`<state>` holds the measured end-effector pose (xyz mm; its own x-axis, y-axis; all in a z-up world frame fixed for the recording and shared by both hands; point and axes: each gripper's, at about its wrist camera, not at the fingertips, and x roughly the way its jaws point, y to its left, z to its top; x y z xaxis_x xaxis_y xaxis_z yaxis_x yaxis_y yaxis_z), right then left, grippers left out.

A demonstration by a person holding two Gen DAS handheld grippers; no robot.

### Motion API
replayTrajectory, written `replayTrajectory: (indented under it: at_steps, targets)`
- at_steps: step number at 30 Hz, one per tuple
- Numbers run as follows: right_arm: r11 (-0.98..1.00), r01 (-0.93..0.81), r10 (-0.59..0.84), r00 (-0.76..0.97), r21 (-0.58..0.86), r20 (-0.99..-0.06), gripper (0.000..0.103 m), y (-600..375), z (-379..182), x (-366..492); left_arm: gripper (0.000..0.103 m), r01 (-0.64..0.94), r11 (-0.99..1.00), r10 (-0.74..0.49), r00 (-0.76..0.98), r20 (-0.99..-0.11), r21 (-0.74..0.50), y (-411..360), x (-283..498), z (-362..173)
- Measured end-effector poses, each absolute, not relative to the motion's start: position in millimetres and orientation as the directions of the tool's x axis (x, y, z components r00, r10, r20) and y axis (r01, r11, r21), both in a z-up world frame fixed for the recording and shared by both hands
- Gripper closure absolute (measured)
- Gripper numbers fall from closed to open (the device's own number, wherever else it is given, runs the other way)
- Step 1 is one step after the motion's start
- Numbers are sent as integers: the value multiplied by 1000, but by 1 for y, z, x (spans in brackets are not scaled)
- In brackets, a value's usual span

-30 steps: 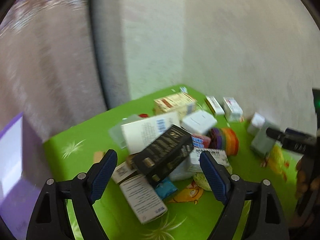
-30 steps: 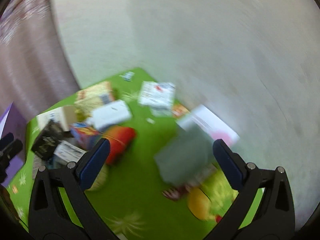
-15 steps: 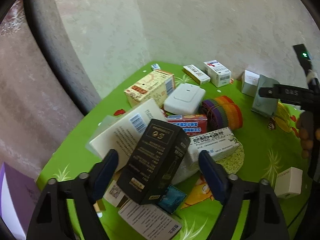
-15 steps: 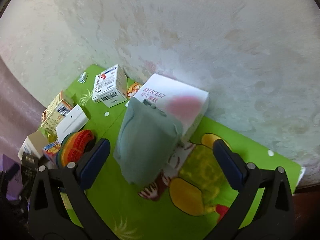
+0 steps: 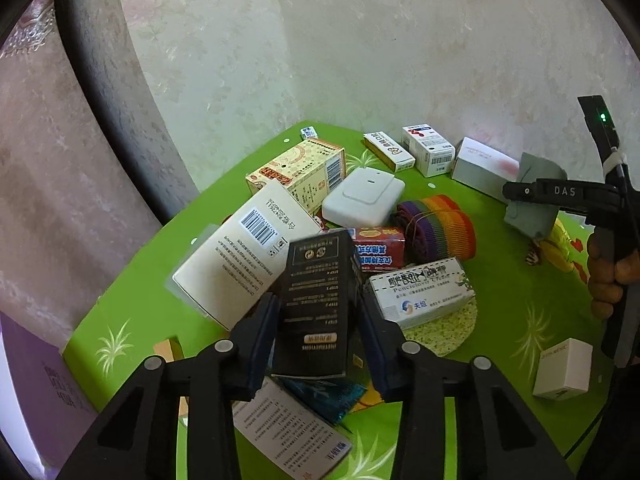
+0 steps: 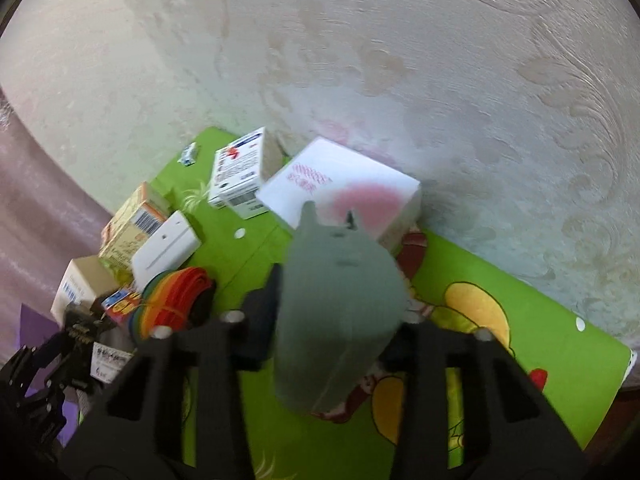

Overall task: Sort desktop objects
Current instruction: 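Grasp the black box with the left tool while the right tool grasps the blue-green case, then carry black box and blue-green case into the purple box and release both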

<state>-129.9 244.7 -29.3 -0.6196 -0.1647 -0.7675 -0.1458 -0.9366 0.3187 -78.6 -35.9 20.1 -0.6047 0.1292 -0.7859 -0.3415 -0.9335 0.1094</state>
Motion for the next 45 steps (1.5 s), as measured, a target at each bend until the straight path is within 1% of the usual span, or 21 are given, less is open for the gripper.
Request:
replayTrajectory:
  at_steps: [5,7,8,10,12,14,16,17,18,19,20,22,26,27,28,29,30,33,38,42,45]
  targets:
    - [-940,-116,-179,-632,320,-754,67,242,-24,-123,63,-329,-939,133,-612,-779,98,-35,-71,22]
    - [-944,-98,-178,-655,316,-735,67,241,-16,-117,63,-321,-941,128,-625,-770,104,-35,-66,28]
    - [-946,-87,-176,-668,311,-723,67,238,-10,-117,101,-318,-942,131,-632,-764,102,-36,-63,31]
    - [-949,-65,-181,-689,309,-701,67,236,0,-112,102,-292,-954,147,-656,-740,70,-44,-57,43]
    - [-950,-44,-193,-699,311,-689,67,232,8,-110,102,-265,-962,132,-671,-729,69,-51,-53,49]
    - [-950,-28,-203,-702,311,-682,67,221,10,-112,102,-259,-964,128,-661,-739,64,-56,-52,48]
    - [-950,-14,-213,-705,313,-677,67,216,13,-110,95,-240,-969,117,-664,-738,63,-60,-49,47]
    - [-951,-9,-213,-708,309,-673,67,215,14,-107,76,-244,-968,122,-656,-745,57,-61,-49,45]
    - [-952,-5,-211,-711,305,-671,67,214,15,-105,48,-243,-968,114,-655,-747,65,-60,-48,44]
    - [-953,-3,-212,-709,304,-672,67,213,15,-104,38,-238,-968,103,-666,-739,79,-58,-46,44]
    - [-953,-3,-211,-707,302,-675,67,213,14,-103,33,-248,-966,118,-671,-732,72,-55,-45,46]
    - [-956,-10,-201,-703,292,-682,67,212,8,-104,33,-286,-958,168,-660,-733,38,-49,-45,46]
    - [-960,-24,-187,-684,278,-706,67,222,4,-102,33,-259,-965,138,-625,-768,37,-34,-55,32]
    - [-961,-24,-186,-680,275,-709,67,223,2,-102,35,-252,-967,135,-603,-786,28,-31,-59,26]
    - [-962,-13,-192,-677,272,-711,67,224,1,-100,39,-245,-969,126,-580,-805,25,-28,-61,20]
    - [-962,-2,-199,-674,272,-711,67,224,1,-99,59,-243,-970,116,-565,-817,31,-25,-62,15]
    - [-962,10,-209,-673,274,-709,67,222,1,-98,63,-240,-970,104,-553,-827,38,-23,-63,11]
    - [-959,52,-239,-676,278,-697,67,212,5,-95,64,-215,-976,107,-559,-822,19,-25,-61,12]
    - [-950,127,-294,-671,285,-681,67,189,17,-89,64,-160,-987,97,-622,-777,5,-43,-46,36]
    - [-928,212,-367,-659,306,-656,67,158,29,-89,64,-76,-997,61,-689,-722,-12,-71,-28,61]
    - [-898,299,-439,-637,322,-634,67,125,44,-89,64,28,-999,-2,-744,-669,-28,-109,-3,85]
